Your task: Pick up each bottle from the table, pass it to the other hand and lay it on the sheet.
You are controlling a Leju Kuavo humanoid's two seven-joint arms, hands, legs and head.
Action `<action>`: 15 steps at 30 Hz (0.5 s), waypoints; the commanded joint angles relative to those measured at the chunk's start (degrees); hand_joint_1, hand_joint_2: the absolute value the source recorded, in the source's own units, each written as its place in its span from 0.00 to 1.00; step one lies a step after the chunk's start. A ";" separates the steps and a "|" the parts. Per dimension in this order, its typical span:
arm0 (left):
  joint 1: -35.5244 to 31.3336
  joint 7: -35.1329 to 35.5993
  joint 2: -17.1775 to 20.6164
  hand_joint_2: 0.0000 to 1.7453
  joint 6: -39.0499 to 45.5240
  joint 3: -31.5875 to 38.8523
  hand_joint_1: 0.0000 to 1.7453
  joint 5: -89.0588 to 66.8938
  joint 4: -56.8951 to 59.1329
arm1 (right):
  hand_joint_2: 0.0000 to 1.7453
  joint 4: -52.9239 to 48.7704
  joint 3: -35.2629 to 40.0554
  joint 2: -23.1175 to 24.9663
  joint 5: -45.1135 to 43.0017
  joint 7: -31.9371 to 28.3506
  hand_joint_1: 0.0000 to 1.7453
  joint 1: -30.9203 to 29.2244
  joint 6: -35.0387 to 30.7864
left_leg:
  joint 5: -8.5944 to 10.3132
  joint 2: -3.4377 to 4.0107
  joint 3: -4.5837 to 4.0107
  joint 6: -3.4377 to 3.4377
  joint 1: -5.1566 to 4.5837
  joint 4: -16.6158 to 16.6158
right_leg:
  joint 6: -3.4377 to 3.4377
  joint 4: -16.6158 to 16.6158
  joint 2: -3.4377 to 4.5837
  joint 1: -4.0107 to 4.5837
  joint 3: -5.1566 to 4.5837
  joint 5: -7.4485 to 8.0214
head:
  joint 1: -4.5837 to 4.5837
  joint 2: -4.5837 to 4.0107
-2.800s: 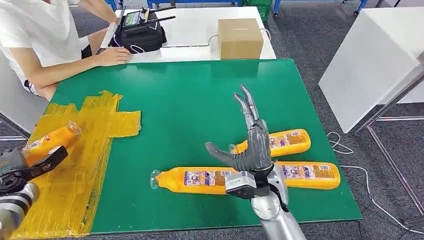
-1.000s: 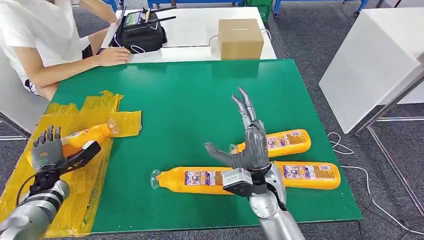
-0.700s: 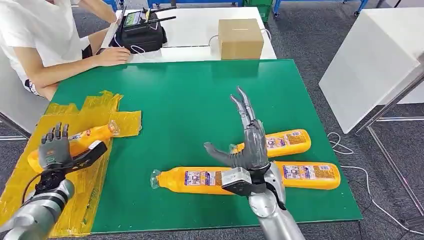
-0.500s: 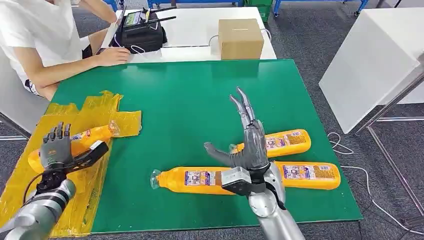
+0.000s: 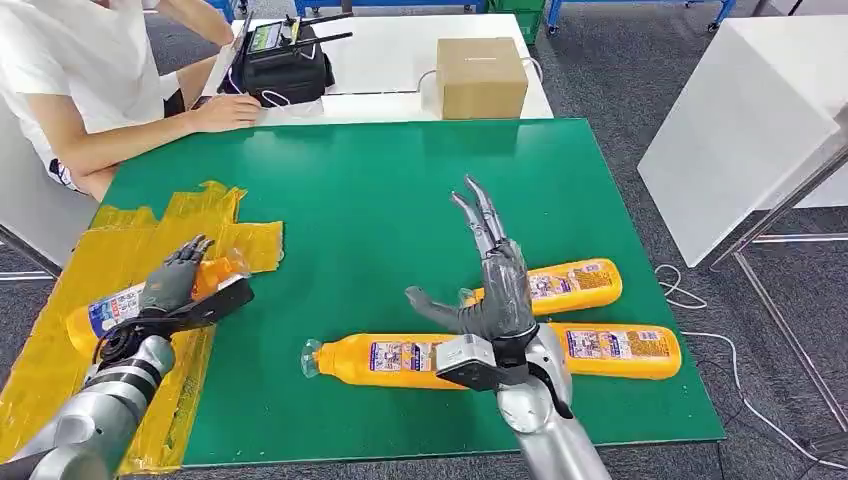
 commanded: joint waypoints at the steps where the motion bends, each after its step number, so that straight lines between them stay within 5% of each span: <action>1: 2.64 -6.93 -5.51 1.00 -12.60 -3.17 0.00 15.40 -12.83 | 1.00 1.07 -3.35 -0.32 2.22 0.38 0.00 -0.51 0.75 | -0.08 -0.15 0.12 0.01 0.02 0.00 | 0.00 -0.04 -0.21 0.02 0.18 -0.12 | -0.02 0.00; 15: 6.84 -9.05 -6.70 1.00 -16.85 -6.83 0.00 24.63 -20.90 | 1.00 1.44 -2.57 -0.45 4.07 1.11 0.00 0.22 0.91 | -0.12 -0.04 0.09 0.03 0.05 0.01 | 0.00 -0.04 -0.13 0.04 0.12 -0.10 | -0.02 0.00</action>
